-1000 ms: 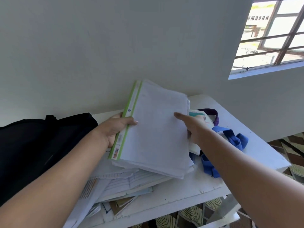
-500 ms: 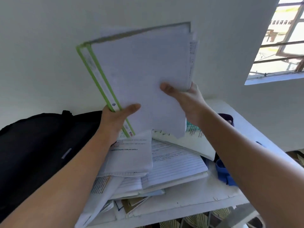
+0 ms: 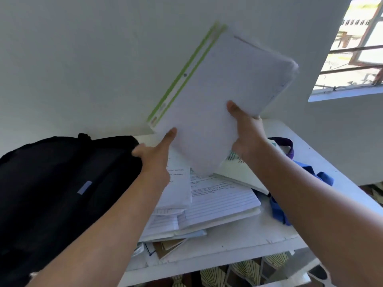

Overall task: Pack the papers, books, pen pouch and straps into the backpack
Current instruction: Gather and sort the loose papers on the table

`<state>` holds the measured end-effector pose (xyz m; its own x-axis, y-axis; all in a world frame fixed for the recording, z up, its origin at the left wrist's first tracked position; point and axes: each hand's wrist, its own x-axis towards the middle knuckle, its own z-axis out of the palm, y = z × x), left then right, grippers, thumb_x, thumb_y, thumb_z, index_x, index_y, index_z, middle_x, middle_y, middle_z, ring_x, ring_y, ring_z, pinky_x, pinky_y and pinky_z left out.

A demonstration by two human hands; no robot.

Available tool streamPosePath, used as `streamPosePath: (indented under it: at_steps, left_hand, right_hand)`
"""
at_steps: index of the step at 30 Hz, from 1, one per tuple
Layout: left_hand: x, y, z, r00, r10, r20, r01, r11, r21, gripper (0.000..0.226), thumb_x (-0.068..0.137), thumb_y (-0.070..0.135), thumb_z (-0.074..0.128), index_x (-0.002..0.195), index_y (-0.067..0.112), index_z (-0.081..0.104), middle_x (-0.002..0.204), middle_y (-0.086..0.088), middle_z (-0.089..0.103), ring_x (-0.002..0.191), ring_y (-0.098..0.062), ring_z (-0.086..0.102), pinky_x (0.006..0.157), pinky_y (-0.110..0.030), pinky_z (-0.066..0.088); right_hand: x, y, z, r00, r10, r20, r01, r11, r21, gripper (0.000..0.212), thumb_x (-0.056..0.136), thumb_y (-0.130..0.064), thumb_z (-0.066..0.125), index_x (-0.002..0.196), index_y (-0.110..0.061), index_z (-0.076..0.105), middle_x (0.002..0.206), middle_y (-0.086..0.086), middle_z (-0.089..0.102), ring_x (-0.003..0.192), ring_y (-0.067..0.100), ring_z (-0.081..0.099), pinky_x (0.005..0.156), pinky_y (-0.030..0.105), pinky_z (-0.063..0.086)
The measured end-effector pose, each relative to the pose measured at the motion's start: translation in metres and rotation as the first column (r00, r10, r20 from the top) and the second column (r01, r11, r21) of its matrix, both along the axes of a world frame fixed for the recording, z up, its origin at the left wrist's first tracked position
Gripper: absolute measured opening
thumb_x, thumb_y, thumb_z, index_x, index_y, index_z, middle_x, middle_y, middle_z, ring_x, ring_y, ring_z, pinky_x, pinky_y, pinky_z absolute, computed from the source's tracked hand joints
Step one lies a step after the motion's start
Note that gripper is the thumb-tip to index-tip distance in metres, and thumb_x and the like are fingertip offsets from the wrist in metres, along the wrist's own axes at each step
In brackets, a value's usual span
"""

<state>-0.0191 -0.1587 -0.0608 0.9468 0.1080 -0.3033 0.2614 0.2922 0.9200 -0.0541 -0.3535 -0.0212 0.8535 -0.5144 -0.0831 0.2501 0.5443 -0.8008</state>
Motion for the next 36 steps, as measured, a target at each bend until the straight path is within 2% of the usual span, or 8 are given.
streamPosePath:
  at_steps: [3,11,16,20,25,28,30,36]
  left_hand:
    - [-0.013,-0.005,0.005,0.916,-0.395,0.068,0.397,0.872,-0.287,0.066,0.082,0.047,0.079,0.138,0.017,0.060,0.127,-0.005,0.071,0.116,-0.025,0.069,0.099,-0.049,0.054]
    - [-0.016,0.020,0.014,0.949,-0.272,0.158,0.306,0.912,-0.272,0.034,0.093,0.009,0.068,0.127,0.012,0.066,0.113,-0.016,0.075,0.093,-0.031,0.075,0.069,-0.047,0.062]
    - [-0.010,0.081,0.051,0.916,-0.290,0.276,0.297,0.955,0.018,0.044,0.082,0.010,0.072,0.125,0.011,0.067,0.112,-0.013,0.076,0.097,-0.030,0.074,0.072,-0.040,0.062]
    - [-0.011,0.129,0.070,0.862,-0.435,0.260,0.383,0.895,0.228,0.044,0.061,0.023,0.087,0.104,0.015,0.078,0.110,-0.013,0.076,0.091,-0.027,0.076,0.067,-0.037,0.062]
    - [-0.016,0.158,0.074,0.865,-0.456,0.210,0.386,0.871,0.305,0.035,0.072,0.020,0.079,0.105,0.011,0.075,0.107,-0.014,0.077,0.087,-0.026,0.077,0.062,-0.035,0.062]
    - [-0.018,0.175,0.074,0.879,-0.435,0.198,0.337,0.858,0.389,0.074,0.047,0.036,0.098,0.112,0.011,0.074,0.109,-0.012,0.077,0.092,-0.028,0.076,0.065,-0.035,0.062]
    - [-0.012,0.185,0.074,0.914,-0.333,0.232,0.184,0.849,0.496,0.068,0.061,0.031,0.093,0.121,0.010,0.069,0.110,-0.009,0.077,0.099,-0.031,0.075,0.069,-0.034,0.062]
    - [-0.004,0.227,0.069,0.893,-0.009,0.450,-0.421,0.342,0.840,0.071,0.077,0.034,0.087,0.136,0.019,0.050,0.131,-0.012,0.058,0.116,-0.030,0.058,0.093,-0.038,0.047]
  right_hand:
    - [0.001,0.006,-0.011,0.997,0.074,0.001,-0.073,0.982,0.176,0.053,0.090,-0.012,0.079,0.140,-0.011,0.059,0.124,0.016,0.074,0.110,0.037,0.073,0.080,0.059,0.062]
    - [-0.014,0.016,-0.039,0.959,0.215,-0.184,-0.189,0.970,0.151,0.062,0.085,-0.021,0.085,0.139,-0.010,0.058,0.126,0.012,0.073,0.101,0.027,0.073,0.062,0.039,0.064]
    - [-0.018,-0.004,-0.035,0.923,-0.063,-0.379,-0.034,0.969,-0.244,0.109,0.069,-0.057,0.091,0.156,-0.027,0.033,0.134,-0.002,0.049,0.126,0.022,0.051,0.108,0.046,0.045]
    - [-0.019,-0.006,-0.035,0.939,0.168,-0.300,-0.266,0.908,-0.324,0.101,0.063,-0.057,0.094,0.148,-0.026,0.050,0.135,0.002,0.068,0.118,0.025,0.068,0.098,0.043,0.055]
    - [-0.038,0.014,-0.053,0.796,0.559,-0.232,-0.588,0.804,-0.083,0.036,0.085,-0.026,0.074,0.119,-0.014,0.071,0.116,0.011,0.078,0.101,0.025,0.078,0.080,0.045,0.065]
    - [-0.035,0.032,-0.052,0.788,0.591,-0.173,-0.605,0.795,-0.035,0.042,0.088,-0.025,0.074,0.127,-0.011,0.068,0.122,0.015,0.075,0.110,0.032,0.074,0.088,0.052,0.063]
    - [-0.026,0.050,-0.048,0.796,0.585,-0.155,-0.594,0.805,-0.010,0.041,0.094,-0.023,0.072,0.132,-0.009,0.066,0.125,0.018,0.074,0.114,0.036,0.072,0.088,0.056,0.062]
    - [-0.003,0.116,-0.034,0.767,0.609,-0.202,-0.608,0.790,0.073,0.031,0.099,-0.017,0.069,0.129,-0.006,0.068,0.118,0.017,0.076,0.101,0.032,0.075,0.078,0.050,0.065]
